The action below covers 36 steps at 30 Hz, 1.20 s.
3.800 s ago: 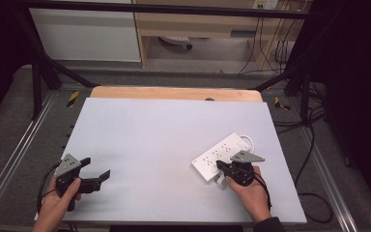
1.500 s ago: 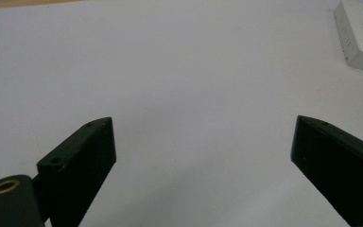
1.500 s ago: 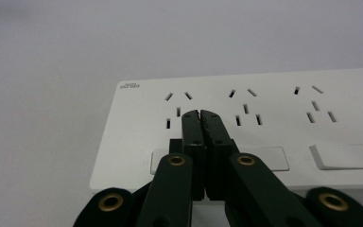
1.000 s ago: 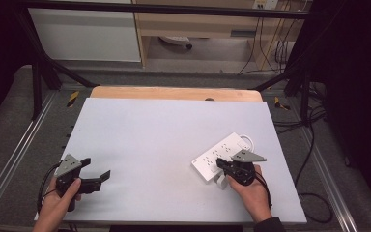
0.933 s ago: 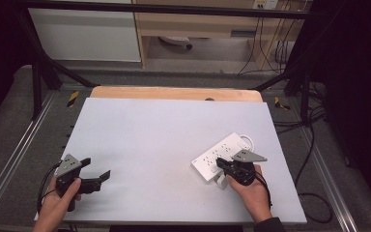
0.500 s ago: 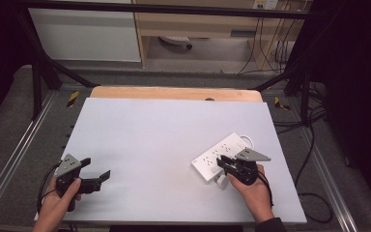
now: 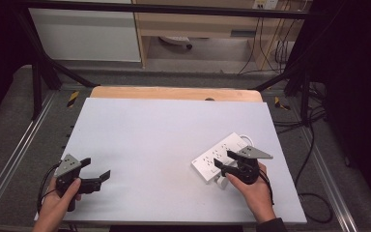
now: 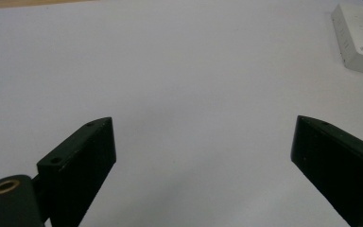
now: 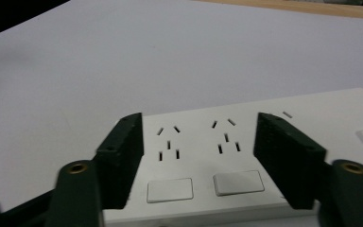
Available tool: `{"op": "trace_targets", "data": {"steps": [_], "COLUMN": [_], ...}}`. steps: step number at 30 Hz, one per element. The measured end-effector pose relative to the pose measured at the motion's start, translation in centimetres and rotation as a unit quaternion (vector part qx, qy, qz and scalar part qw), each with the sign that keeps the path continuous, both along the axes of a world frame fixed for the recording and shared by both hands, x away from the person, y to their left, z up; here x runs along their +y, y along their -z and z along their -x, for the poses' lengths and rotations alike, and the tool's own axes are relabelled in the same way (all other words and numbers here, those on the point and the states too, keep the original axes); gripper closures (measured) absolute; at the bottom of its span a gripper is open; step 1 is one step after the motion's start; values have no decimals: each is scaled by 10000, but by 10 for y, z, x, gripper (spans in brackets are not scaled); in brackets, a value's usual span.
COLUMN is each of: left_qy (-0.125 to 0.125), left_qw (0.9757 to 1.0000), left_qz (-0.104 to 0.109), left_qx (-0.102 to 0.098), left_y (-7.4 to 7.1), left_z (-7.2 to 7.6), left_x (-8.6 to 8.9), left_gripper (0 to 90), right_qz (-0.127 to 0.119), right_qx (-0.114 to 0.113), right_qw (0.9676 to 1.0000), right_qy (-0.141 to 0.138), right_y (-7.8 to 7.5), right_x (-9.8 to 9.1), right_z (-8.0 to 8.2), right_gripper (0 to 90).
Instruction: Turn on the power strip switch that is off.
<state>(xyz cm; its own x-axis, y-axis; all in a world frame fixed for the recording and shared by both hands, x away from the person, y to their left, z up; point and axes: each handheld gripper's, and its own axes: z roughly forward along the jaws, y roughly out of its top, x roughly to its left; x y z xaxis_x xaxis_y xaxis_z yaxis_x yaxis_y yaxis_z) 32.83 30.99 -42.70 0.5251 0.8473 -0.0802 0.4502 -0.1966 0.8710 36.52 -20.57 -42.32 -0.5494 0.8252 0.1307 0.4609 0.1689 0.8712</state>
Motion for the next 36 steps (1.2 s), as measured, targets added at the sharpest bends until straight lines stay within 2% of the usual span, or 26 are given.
{"op": "trace_targets", "data": {"steps": [3, 6, 10, 13, 15, 18, 26, 36], "left_qy": [0, -6, -15, -27, -36, -32, -30, -50], "left_qw": [10000, 10000, 10000, 10000, 10000, 10000, 10000, 10000], "left_qz": [5, 22, 27, 47, 59, 54, 53, 58], "left_qx": [6, 14, 10, -11, -21, -16, -35, -31], "left_y": [0, 0, 0, 0, 0, 0, -1, -1], "left_z": [0, 0, 0, 0, 0, 0, 1, 1], "left_x": [0, 0, 0, 1, 1, 1, 1, 1], "left_gripper": [75, 75, 75, 75, 75, 75, 72, 65], "right_qz": [43, 56, 116, 89, 48, 32, 44, 86], "right_qx": [-96, -178, -315, -167, -146, -184, -97, -153], "right_qw": [9999, 9995, 9992, 9993, 9995, 9997, 9997, 9995], "right_qy": [134, 265, 235, 321, 285, 185, 226, 260], "right_y": [-3, -8, -15, -19, -21, -24, -30, -41], "right_x": [2, 4, 4, 3, 1, 0, -4, -15], "right_z": [-1, -1, 0, -1, 0, 2, 1, 5], "right_gripper": [121, 41, 20, 29, 27, 25, 48, 36]}}
